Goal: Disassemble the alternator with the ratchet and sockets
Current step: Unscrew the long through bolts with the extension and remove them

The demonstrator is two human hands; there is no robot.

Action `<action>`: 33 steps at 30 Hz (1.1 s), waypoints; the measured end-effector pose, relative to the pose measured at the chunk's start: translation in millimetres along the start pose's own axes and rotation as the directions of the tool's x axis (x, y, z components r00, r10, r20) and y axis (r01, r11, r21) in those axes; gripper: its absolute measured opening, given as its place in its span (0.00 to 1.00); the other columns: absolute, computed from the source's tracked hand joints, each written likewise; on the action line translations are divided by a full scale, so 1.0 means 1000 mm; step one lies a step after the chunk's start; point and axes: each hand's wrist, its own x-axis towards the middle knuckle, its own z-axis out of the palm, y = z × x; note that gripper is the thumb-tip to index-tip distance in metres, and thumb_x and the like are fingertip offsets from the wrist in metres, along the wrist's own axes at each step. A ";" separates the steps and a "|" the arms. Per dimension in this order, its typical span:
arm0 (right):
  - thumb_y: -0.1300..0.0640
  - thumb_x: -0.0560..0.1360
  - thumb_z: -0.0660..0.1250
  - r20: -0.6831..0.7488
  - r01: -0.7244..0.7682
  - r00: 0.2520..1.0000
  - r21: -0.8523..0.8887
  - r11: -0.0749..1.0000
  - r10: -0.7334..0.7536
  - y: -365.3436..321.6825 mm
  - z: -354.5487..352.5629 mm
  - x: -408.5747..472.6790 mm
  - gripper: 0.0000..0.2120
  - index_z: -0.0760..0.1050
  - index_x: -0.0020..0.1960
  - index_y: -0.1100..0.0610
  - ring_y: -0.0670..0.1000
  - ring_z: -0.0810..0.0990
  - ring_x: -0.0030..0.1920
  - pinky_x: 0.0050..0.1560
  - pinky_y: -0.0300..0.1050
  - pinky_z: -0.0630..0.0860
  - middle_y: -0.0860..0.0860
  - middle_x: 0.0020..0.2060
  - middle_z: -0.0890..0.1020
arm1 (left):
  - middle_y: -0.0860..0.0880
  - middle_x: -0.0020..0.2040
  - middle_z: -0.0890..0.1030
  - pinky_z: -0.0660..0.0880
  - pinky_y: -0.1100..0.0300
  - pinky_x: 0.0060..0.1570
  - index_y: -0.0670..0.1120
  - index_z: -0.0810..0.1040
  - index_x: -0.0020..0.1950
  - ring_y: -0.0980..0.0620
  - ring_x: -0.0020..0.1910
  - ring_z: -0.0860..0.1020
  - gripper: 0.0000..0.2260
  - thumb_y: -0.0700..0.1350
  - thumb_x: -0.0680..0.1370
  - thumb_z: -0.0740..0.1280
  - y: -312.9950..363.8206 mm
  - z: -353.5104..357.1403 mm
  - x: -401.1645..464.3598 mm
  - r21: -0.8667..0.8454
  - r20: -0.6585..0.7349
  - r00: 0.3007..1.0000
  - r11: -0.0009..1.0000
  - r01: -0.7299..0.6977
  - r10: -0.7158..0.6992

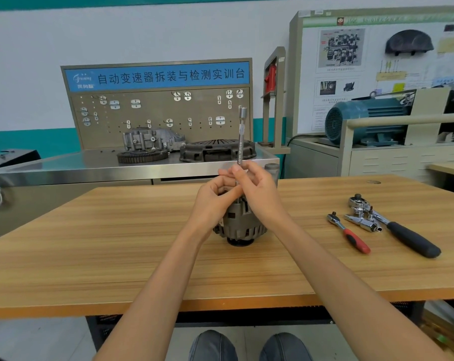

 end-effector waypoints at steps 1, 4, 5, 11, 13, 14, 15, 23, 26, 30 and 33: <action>0.57 0.80 0.60 -0.006 0.017 1.000 0.006 1.000 -0.017 0.000 0.000 0.000 0.07 0.77 0.51 0.57 0.44 0.82 0.50 0.54 0.40 0.77 0.50 0.48 0.84 | 0.48 0.43 0.84 0.76 0.67 0.41 0.40 0.81 0.51 0.57 0.42 0.81 0.06 0.41 0.76 0.69 0.000 0.000 0.000 0.002 -0.003 1.000 1.000 0.002 -0.002; 0.59 0.80 0.59 -0.007 0.052 0.999 -0.035 0.998 -0.052 0.001 0.000 0.002 0.10 0.79 0.52 0.61 0.44 0.82 0.49 0.52 0.37 0.77 0.51 0.47 0.84 | 0.50 0.43 0.85 0.76 0.68 0.41 0.43 0.81 0.50 0.57 0.44 0.82 0.05 0.42 0.77 0.68 0.000 -0.002 -0.002 0.010 0.020 1.000 1.000 -0.007 0.007; 0.59 0.81 0.59 -0.001 0.056 0.998 -0.051 0.997 -0.056 0.001 -0.001 0.002 0.11 0.79 0.51 0.61 0.45 0.82 0.50 0.54 0.38 0.77 0.52 0.47 0.84 | 0.51 0.43 0.85 0.75 0.69 0.42 0.45 0.82 0.50 0.58 0.45 0.82 0.05 0.42 0.78 0.67 0.001 -0.003 -0.002 0.004 0.039 0.999 1.000 -0.014 0.014; 0.60 0.81 0.57 0.049 0.043 0.998 -0.046 0.998 -0.041 -0.002 -0.005 0.003 0.12 0.78 0.46 0.57 0.52 0.82 0.51 0.57 0.47 0.78 0.56 0.47 0.84 | 0.53 0.45 0.86 0.75 0.71 0.42 0.48 0.84 0.49 0.60 0.47 0.82 0.06 0.41 0.78 0.66 0.001 -0.007 -0.003 -0.038 0.062 0.998 0.999 -0.014 0.017; 0.60 0.81 0.57 0.062 0.042 0.997 -0.048 0.998 -0.039 -0.003 -0.005 0.004 0.12 0.78 0.46 0.58 0.53 0.82 0.51 0.56 0.48 0.78 0.56 0.47 0.84 | 0.54 0.44 0.86 0.75 0.71 0.41 0.48 0.83 0.48 0.61 0.45 0.82 0.06 0.41 0.78 0.67 0.001 -0.006 -0.003 -0.041 0.058 0.998 0.999 -0.015 0.017; 0.60 0.81 0.56 0.067 0.041 0.997 -0.050 0.998 -0.037 -0.003 -0.006 0.004 0.12 0.78 0.46 0.58 0.53 0.82 0.51 0.56 0.47 0.78 0.56 0.47 0.84 | 0.55 0.43 0.85 0.75 0.71 0.40 0.48 0.83 0.47 0.61 0.44 0.82 0.06 0.40 0.77 0.67 0.001 -0.005 -0.002 -0.038 0.054 0.998 0.999 -0.015 0.017; 0.59 0.81 0.56 0.070 0.040 0.997 -0.055 0.998 -0.036 -0.003 -0.006 0.004 0.13 0.78 0.46 0.58 0.52 0.82 0.52 0.56 0.45 0.78 0.55 0.47 0.84 | 0.55 0.42 0.85 0.75 0.71 0.39 0.48 0.83 0.47 0.61 0.43 0.82 0.05 0.40 0.77 0.68 0.001 -0.005 -0.003 -0.036 0.048 0.999 0.999 -0.013 0.014; 0.51 0.81 0.58 0.052 -0.047 0.998 -0.003 0.999 0.047 0.002 -0.004 0.005 0.15 0.73 0.63 0.56 0.41 0.81 0.52 0.51 0.32 0.75 0.48 0.49 0.83 | 0.53 0.37 0.82 0.74 0.68 0.39 0.47 0.79 0.44 0.59 0.38 0.80 0.03 0.39 0.76 0.69 -0.003 0.003 0.000 0.006 -0.034 0.999 0.999 -0.041 0.041; 0.51 0.78 0.63 0.028 -0.040 0.999 0.007 0.999 0.040 0.003 -0.004 0.006 0.11 0.73 0.57 0.56 0.46 0.83 0.49 0.53 0.41 0.78 0.50 0.47 0.85 | 0.51 0.41 0.84 0.75 0.68 0.40 0.45 0.81 0.48 0.57 0.42 0.82 0.03 0.42 0.76 0.69 -0.005 0.003 -0.001 -0.012 -0.030 0.999 0.999 -0.032 0.032; 0.56 0.80 0.59 0.032 0.033 0.999 0.005 0.999 -0.033 0.004 -0.006 0.006 0.09 0.78 0.49 0.56 0.47 0.83 0.49 0.52 0.39 0.78 0.49 0.45 0.84 | 0.54 0.44 0.86 0.75 0.71 0.42 0.47 0.82 0.50 0.60 0.46 0.82 0.06 0.42 0.79 0.66 -0.004 -0.001 -0.003 -0.039 0.014 0.999 0.998 -0.051 0.052; 0.55 0.81 0.56 0.057 0.039 0.998 -0.032 0.999 -0.037 0.003 -0.008 0.007 0.13 0.79 0.54 0.56 0.44 0.82 0.50 0.53 0.35 0.76 0.48 0.46 0.84 | 0.55 0.46 0.85 0.74 0.72 0.44 0.50 0.83 0.51 0.60 0.49 0.82 0.07 0.41 0.79 0.65 -0.003 -0.002 -0.004 -0.035 0.033 0.998 0.998 -0.059 0.060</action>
